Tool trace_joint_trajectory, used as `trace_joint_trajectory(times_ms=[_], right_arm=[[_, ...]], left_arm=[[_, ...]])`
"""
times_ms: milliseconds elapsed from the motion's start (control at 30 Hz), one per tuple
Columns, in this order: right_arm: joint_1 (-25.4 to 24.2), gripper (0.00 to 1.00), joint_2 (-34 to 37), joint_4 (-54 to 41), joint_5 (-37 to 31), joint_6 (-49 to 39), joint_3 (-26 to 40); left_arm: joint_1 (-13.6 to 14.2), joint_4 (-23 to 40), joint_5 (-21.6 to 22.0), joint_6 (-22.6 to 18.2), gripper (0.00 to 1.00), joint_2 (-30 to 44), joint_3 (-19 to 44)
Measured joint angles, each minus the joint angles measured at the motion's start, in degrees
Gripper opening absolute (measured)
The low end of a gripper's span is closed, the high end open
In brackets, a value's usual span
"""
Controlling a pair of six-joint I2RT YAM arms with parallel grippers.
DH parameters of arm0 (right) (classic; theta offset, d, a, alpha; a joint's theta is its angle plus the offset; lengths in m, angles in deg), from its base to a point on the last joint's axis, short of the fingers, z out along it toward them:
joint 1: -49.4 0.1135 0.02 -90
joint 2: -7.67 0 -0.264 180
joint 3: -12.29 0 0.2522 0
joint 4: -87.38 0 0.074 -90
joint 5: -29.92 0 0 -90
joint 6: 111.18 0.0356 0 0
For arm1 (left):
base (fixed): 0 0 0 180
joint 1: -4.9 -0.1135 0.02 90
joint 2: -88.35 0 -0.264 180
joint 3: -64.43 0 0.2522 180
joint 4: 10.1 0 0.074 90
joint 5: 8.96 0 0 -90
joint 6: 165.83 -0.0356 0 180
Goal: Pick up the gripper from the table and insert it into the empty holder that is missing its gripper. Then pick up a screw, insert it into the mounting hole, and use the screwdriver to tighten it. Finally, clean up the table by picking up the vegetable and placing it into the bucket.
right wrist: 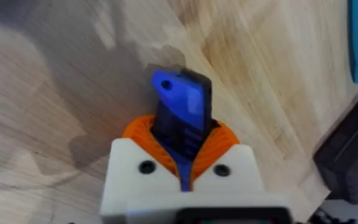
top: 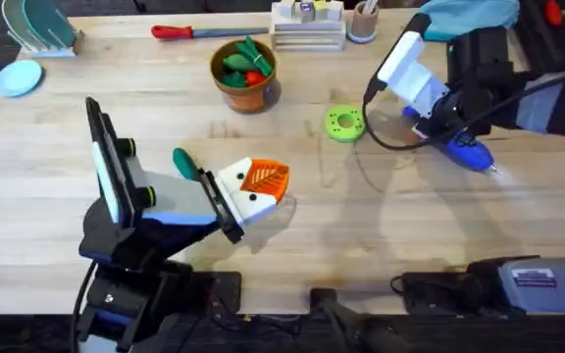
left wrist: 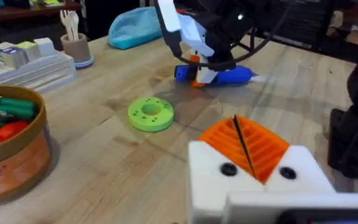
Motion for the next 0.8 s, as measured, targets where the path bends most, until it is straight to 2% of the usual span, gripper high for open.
trace_joint_trajectory(times_ms=[133,167,300,367,600,633,800], right_arm=[[0.2,0.374,0.0,0.2,0.5,0.9,0.4],[0.3,0.425,0.0,0.2,0.5,1.0,0.4],[0.7,0.935,-0.4,1.3,-0.2,1.1,1.2],[1.8,0.977,-0.6,1.1,0.3,1.3,1.4],[6.2,0.983,-1.6,-0.1,1.6,6.6,1.4],[6.7,0.983,-2.1,-0.3,1.8,8.0,1.5],[9.4,0.982,-6.3,-0.3,2.5,15.0,1.7]], left_arm=[[0.0,0.0,0.0,0.0,0.012,0.0,0.0],[0.0,0.0,0.0,0.0,0.012,0.0,0.0],[0.0,0.0,0.0,0.0,0.012,0.0,0.0],[0.0,0.0,0.0,0.0,0.012,0.0,0.0],[0.0,0.0,0.0,0.0,0.019,0.0,0.0],[0.0,0.0,0.0,-0.2,0.089,0.0,0.0],[0.0,0.0,0.0,-0.2,0.863,0.0,0.0]])
